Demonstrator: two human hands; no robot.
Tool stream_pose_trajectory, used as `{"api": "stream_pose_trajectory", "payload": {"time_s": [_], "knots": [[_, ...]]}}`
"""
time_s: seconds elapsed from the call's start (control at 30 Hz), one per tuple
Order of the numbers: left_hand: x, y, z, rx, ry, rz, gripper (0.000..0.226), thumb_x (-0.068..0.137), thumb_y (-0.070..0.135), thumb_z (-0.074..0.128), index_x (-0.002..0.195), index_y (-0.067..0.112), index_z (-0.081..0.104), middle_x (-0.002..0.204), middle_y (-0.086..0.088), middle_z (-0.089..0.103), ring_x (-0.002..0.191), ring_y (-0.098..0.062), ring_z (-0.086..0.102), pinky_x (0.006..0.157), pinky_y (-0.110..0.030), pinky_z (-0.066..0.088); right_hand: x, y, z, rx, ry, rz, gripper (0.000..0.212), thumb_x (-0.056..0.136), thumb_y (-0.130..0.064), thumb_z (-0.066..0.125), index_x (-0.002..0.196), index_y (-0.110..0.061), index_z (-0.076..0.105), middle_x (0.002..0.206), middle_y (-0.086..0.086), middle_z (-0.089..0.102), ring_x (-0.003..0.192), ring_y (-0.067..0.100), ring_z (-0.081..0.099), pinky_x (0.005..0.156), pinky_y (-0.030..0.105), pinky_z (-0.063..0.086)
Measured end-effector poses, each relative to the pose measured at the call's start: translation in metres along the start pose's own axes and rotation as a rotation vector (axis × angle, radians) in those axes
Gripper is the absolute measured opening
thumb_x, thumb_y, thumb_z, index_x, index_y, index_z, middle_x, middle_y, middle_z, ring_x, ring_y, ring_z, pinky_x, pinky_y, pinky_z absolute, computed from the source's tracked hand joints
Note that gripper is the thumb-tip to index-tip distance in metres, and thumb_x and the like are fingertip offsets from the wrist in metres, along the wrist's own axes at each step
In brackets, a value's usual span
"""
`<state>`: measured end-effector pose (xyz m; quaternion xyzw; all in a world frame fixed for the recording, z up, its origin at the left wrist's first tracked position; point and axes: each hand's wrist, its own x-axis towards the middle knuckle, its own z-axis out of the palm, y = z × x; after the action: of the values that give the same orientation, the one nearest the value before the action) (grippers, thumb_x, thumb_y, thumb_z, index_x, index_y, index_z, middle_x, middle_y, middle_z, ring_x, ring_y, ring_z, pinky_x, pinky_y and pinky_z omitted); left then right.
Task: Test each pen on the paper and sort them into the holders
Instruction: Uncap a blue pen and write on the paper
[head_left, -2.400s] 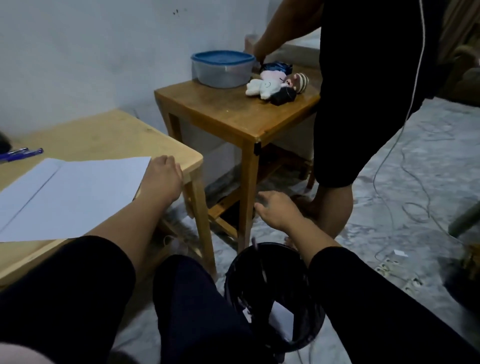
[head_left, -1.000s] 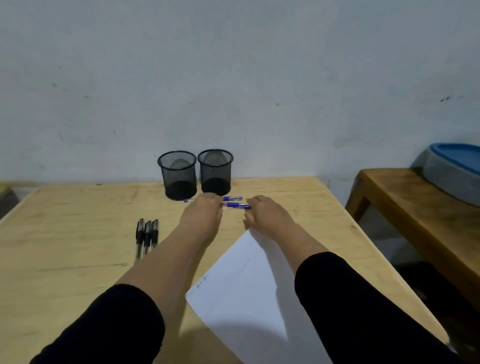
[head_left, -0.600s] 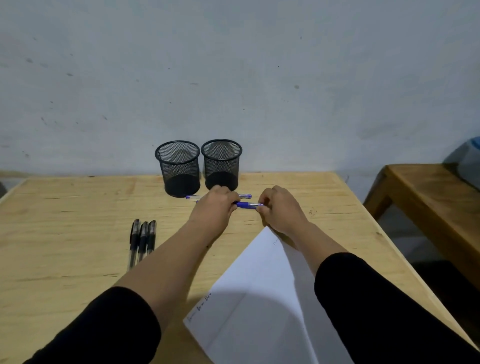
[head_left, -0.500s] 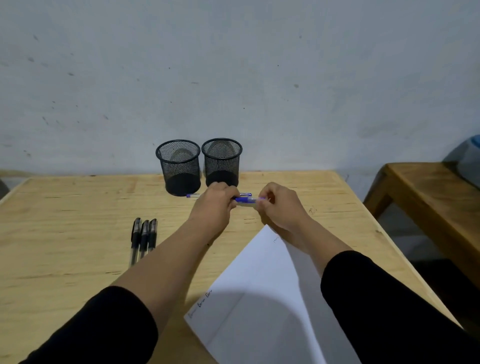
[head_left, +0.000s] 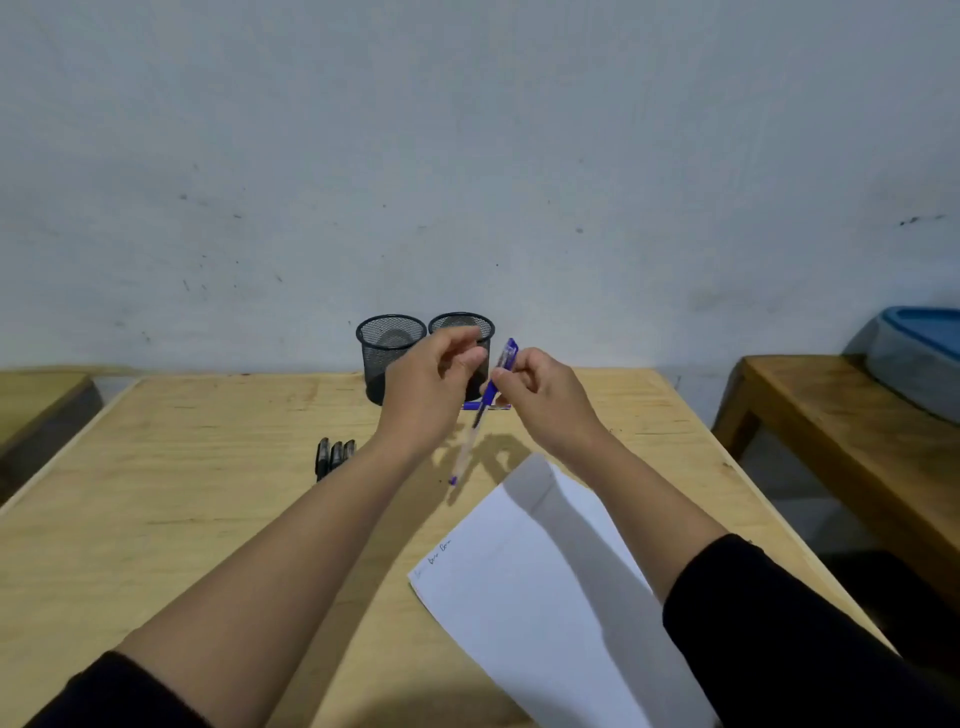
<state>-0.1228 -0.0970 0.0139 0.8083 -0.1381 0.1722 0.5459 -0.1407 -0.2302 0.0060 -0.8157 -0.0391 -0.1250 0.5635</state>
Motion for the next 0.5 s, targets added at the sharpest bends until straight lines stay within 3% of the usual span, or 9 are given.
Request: {"api": "stream_pose_trajectory", "payload": {"time_s": [0.07, 0.13, 0.23, 0.3, 0.37, 0.5], "knots": [[-0.006, 0.009, -0.009, -0.026, -0.027, -0.016, 0.025, 0.088, 0.023, 0.058, 0.112, 0.025, 0.064, 0.095, 0.016, 0.064, 0.085, 0.007, 0.058, 0.071, 0.007, 0.036, -0.010, -0.010, 0.005, -0.068, -0.068, -0.058, 0.010, 0.087, -0.022, 0.057, 0.079, -0.016, 0.056, 0.069, 0.003, 0.063, 0.076, 0.032, 0.062, 0.081, 0.042, 0.050], [-0.013, 0.011, -0.016, -0.024, -0.059, -0.016, 0.016, 0.086, 0.021, 0.060, 0.100, 0.026, 0.067, 0.084, 0.012, 0.066, 0.071, 0.011, 0.056, 0.066, 0.002, 0.039, -0.020, -0.018, 0.008, -0.091, -0.110, -0.095, 0.010, 0.088, -0.020, 0.057, 0.079, -0.015, 0.058, 0.068, -0.002, 0.064, 0.069, 0.020, 0.061, 0.074, 0.033, 0.048], [-0.021, 0.006, -0.027, -0.102, -0.003, -0.085, 0.009, 0.083, 0.023, 0.064, 0.081, 0.031, 0.067, 0.073, 0.006, 0.064, 0.067, -0.007, 0.056, 0.071, -0.021, 0.045, -0.032, -0.025, 0.002, -0.068, -0.154, -0.068, 0.013, 0.088, -0.022, 0.059, 0.081, -0.013, 0.066, 0.067, -0.003, 0.066, 0.057, 0.010, 0.054, 0.060, 0.020, 0.043], [-0.027, -0.001, -0.035, -0.208, 0.105, -0.184, 0.011, 0.083, 0.026, 0.065, 0.074, 0.032, 0.065, 0.069, 0.004, 0.063, 0.068, -0.015, 0.057, 0.076, -0.032, 0.048, -0.038, -0.025, -0.007, 0.051, -0.174, 0.023, 0.011, 0.087, -0.022, 0.062, 0.082, -0.014, 0.068, 0.068, -0.001, 0.067, 0.056, 0.009, 0.055, 0.054, 0.018, 0.043], [-0.034, -0.006, -0.040, -0.305, 0.172, -0.274, 0.013, 0.084, 0.024, 0.064, 0.072, 0.029, 0.064, 0.066, 0.003, 0.062, 0.064, -0.014, 0.056, 0.079, -0.033, 0.048, -0.043, -0.024, -0.014, 0.283, -0.157, 0.133, 0.008, 0.086, -0.017, 0.063, 0.085, -0.011, 0.067, 0.072, 0.004, 0.067, 0.058, 0.011, 0.056, 0.051, 0.017, 0.043], [-0.047, -0.010, -0.036, -0.437, 0.125, -0.359, 0.013, 0.085, 0.016, 0.064, 0.074, 0.022, 0.063, 0.068, 0.000, 0.062, 0.064, -0.011, 0.058, 0.081, -0.032, 0.049, -0.054, -0.021, -0.003, 0.571, -0.120, 0.211, 0.007, 0.087, -0.011, 0.062, 0.090, -0.007, 0.065, 0.073, 0.003, 0.067, 0.059, 0.010, 0.057, 0.050, 0.015, 0.044]]}}
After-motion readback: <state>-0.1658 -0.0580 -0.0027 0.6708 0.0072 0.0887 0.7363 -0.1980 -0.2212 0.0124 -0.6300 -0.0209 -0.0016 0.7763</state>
